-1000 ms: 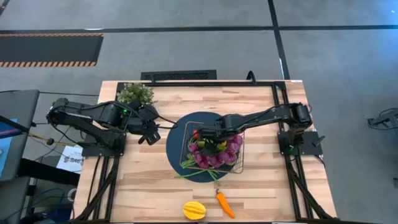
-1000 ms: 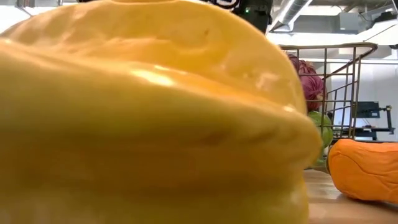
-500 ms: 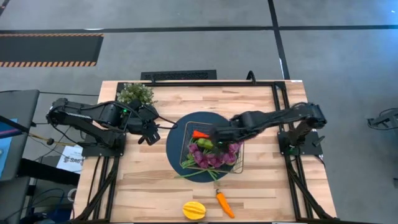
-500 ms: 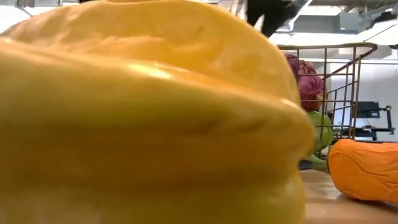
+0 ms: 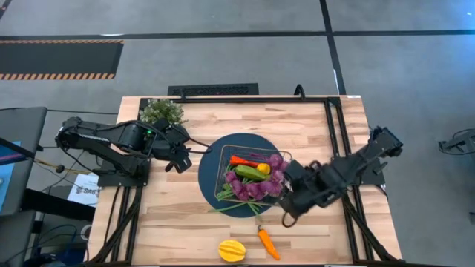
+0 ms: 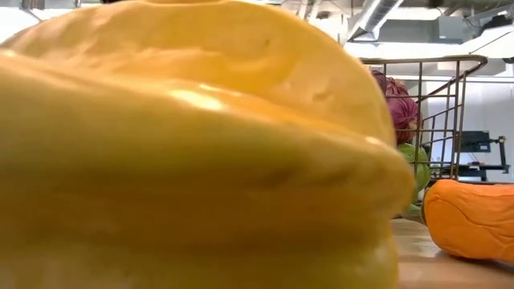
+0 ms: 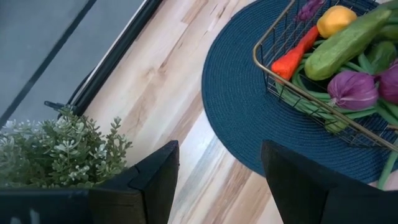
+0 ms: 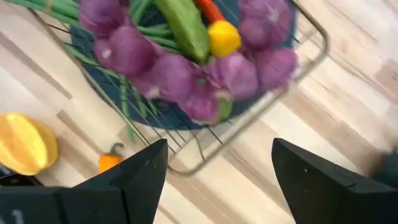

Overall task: Build produce basket
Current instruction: Adjust the gold wire basket

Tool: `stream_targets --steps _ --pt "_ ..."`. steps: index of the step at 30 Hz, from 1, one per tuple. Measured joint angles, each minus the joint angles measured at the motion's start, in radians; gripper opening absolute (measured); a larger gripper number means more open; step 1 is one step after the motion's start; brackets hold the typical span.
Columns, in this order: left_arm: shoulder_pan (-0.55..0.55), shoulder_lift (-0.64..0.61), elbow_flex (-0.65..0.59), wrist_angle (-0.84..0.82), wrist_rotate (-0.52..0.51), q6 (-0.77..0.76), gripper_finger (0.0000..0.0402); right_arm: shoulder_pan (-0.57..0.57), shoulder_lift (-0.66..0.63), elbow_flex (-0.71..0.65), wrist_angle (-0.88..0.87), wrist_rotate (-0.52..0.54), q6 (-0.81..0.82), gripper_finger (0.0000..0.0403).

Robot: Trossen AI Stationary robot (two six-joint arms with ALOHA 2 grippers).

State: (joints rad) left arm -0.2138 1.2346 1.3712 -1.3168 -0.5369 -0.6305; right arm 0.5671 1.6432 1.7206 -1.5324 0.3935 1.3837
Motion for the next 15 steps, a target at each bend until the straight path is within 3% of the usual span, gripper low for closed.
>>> stream_targets --steps 7,15 --pt "0.000 0.000 0.000 0.000 0.010 -0.038 0.0215 0.103 0.012 -0.030 -0.029 0.033 0.185 0.0301" --pt "0.000 0.000 0.000 0.000 0.011 -0.123 0.0215 0.133 0.014 -0.186 -0.038 0.016 0.370 0.0301"
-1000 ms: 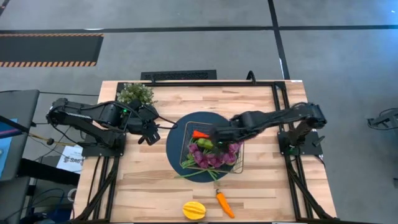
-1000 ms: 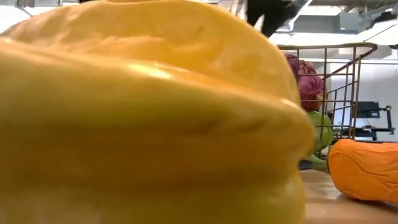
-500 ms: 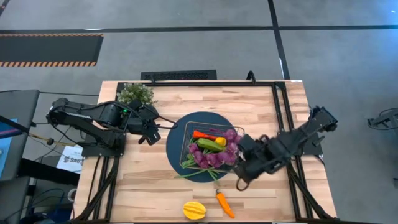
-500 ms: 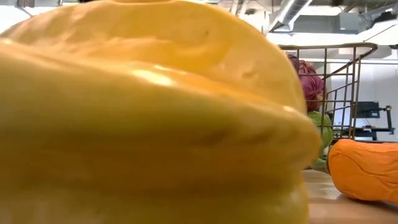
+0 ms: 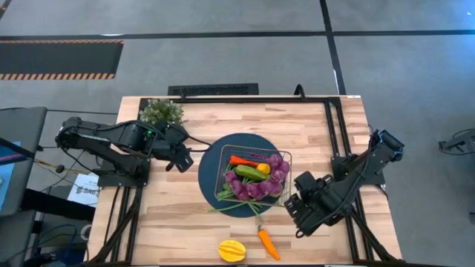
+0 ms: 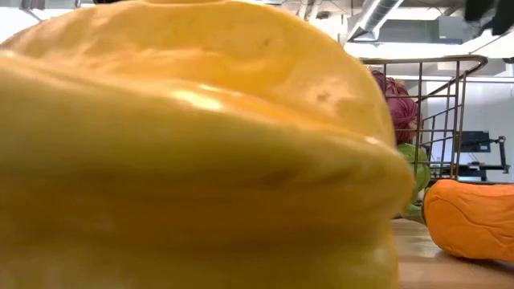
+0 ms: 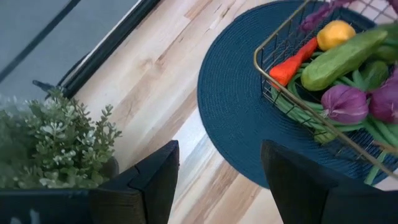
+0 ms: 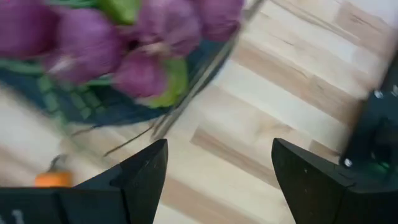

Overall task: Build produce basket
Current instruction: Adjust the gold wire basket

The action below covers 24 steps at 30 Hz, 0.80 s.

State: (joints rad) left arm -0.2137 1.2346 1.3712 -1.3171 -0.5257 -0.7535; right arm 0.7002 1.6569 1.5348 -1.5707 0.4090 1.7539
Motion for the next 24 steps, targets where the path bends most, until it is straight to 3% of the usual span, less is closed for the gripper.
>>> stream_targets --steps 8,24 --pt "0.000 0.000 0.000 0.000 0.000 -0.041 0.0215 -0.083 -0.006 -0.106 0.094 -0.017 0.086 0.0301" --pt "0.000 0.000 0.000 -0.001 -0.002 0.009 0.0215 -0.288 -0.009 -0.128 0.258 -0.034 -0.185 0.0301"
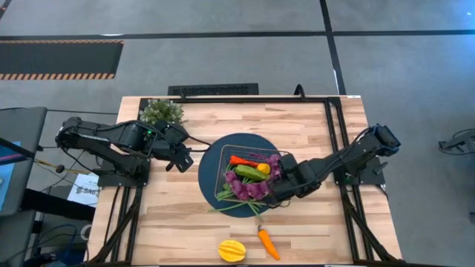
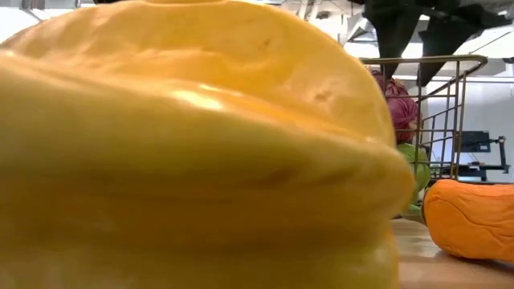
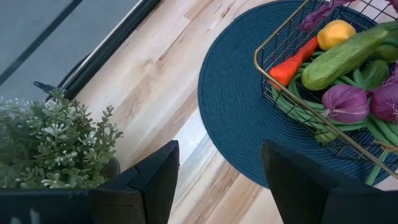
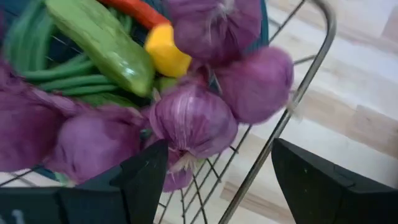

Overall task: Build produce basket
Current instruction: Adjust the gold wire basket

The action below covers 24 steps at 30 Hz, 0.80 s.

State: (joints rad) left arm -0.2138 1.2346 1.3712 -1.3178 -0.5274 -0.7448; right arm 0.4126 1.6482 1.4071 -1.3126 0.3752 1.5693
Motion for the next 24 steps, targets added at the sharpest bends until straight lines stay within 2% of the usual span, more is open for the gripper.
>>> stream_targets --steps 8,16,20,24 --pt "0.000 0.000 0.000 0.000 -0.001 0.003 0.0215 0.013 0.001 -0.078 0.037 -0.108 -0.007 0.0288" --pt "0.000 0.000 0.000 0.000 -0.012 -0.001 0.0215 0.023 0.001 -0.121 0.108 -0.114 -0.005 0.0256" --pt "0.000 0.000 0.000 0.000 -0.012 -0.013 0.0215 0.017 0.001 -0.124 0.129 -0.114 -0.022 0.0214" --pt "0.000 0.000 0.000 0.000 -0.012 -0.021 0.0215 0.002 0.001 -0.124 0.133 -0.115 -0.064 0.0144"
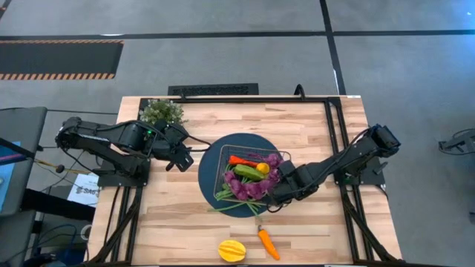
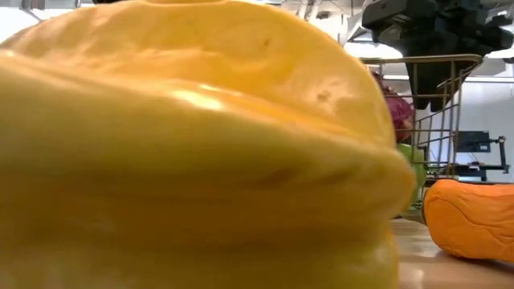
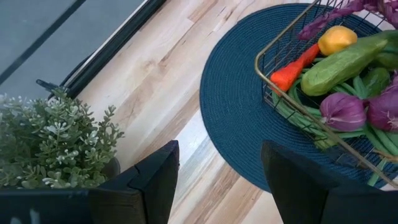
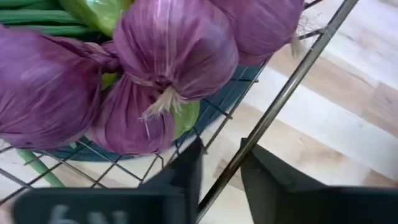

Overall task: Build produce basket
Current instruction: Adjust the gold wire basket

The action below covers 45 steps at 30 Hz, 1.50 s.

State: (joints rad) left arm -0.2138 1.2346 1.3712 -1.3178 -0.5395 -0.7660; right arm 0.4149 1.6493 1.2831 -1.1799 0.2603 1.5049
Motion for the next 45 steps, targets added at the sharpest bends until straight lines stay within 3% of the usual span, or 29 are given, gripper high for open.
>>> stream_targets --steps 5,9,17,24,31,39,45 --pt "0.000 0.000 0.000 0.000 0.001 -0.005 0.0215 -0.027 0.000 0.000 0.018 0.008 -0.051 0.0053" --pt "0.000 0.000 0.000 0.000 0.001 -0.005 0.0215 -0.047 0.000 0.003 0.026 0.002 -0.134 0.0011" --pt "0.000 0.000 0.000 0.000 0.001 -0.007 0.0215 -0.114 0.001 0.012 0.073 0.034 -0.226 0.0033" --pt "0.000 0.000 0.000 0.000 0.002 -0.009 0.0215 -0.195 0.001 0.012 0.143 0.035 -0.373 0.0007" --pt "0.000 0.000 0.000 0.000 0.003 -0.010 0.0215 -0.271 0.001 0.012 0.165 0.051 -0.461 0.0025" --pt "0.000 0.000 0.000 0.000 0.010 -0.008 0.0215 -0.311 0.001 0.012 0.163 0.056 -0.520 0.0011" --pt "0.000 0.000 0.000 0.000 0.010 -0.007 0.0215 -0.297 0.000 0.012 0.165 0.058 -0.561 0.0047"
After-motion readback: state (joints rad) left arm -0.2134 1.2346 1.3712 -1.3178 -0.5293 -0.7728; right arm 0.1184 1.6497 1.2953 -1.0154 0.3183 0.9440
